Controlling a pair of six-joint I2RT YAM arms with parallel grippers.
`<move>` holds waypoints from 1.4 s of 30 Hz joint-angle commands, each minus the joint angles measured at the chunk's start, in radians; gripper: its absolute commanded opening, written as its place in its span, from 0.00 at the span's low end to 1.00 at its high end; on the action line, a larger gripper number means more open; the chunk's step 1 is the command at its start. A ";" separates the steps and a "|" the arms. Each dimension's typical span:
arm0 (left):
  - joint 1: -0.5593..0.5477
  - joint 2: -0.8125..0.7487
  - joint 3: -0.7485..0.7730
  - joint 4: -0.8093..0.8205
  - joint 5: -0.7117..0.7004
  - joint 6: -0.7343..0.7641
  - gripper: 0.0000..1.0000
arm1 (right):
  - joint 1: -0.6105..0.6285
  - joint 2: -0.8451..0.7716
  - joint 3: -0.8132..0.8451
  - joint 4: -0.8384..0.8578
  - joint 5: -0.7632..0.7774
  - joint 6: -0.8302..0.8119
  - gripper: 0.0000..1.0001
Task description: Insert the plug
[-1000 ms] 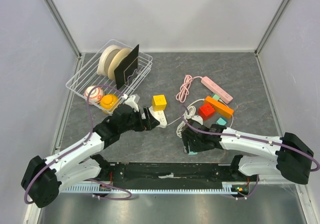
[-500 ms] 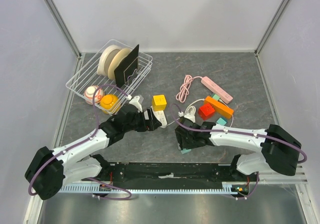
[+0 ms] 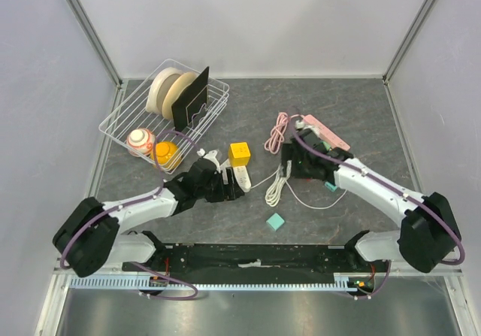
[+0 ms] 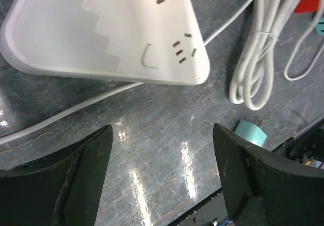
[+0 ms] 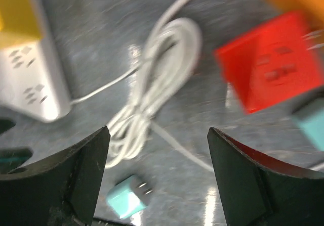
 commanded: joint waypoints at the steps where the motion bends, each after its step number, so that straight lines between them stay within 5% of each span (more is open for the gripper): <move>1: 0.005 0.085 0.027 0.078 -0.027 -0.026 0.84 | -0.212 -0.037 0.041 -0.026 0.008 -0.130 0.89; 8: 0.091 0.215 0.125 0.086 -0.044 0.017 0.79 | -0.517 0.025 0.071 0.046 -0.167 -0.198 0.94; 17: 0.183 0.387 0.329 0.049 -0.063 0.097 0.79 | -0.671 0.114 0.075 0.086 -0.235 -0.279 0.95; 24: 0.171 0.363 0.400 0.031 0.026 0.126 0.80 | -0.682 0.210 0.063 0.105 -0.352 -0.328 0.94; 29: 0.140 0.234 0.334 0.017 0.045 0.114 0.80 | -0.595 0.132 -0.003 0.085 -0.476 -0.282 0.91; 36: 0.135 0.067 0.268 -0.057 0.076 0.126 0.80 | -0.444 -0.004 -0.104 0.072 -0.477 -0.212 0.85; 42: 0.135 0.001 0.271 -0.121 0.102 0.141 0.80 | -0.433 -0.090 -0.055 0.011 -0.291 -0.232 0.81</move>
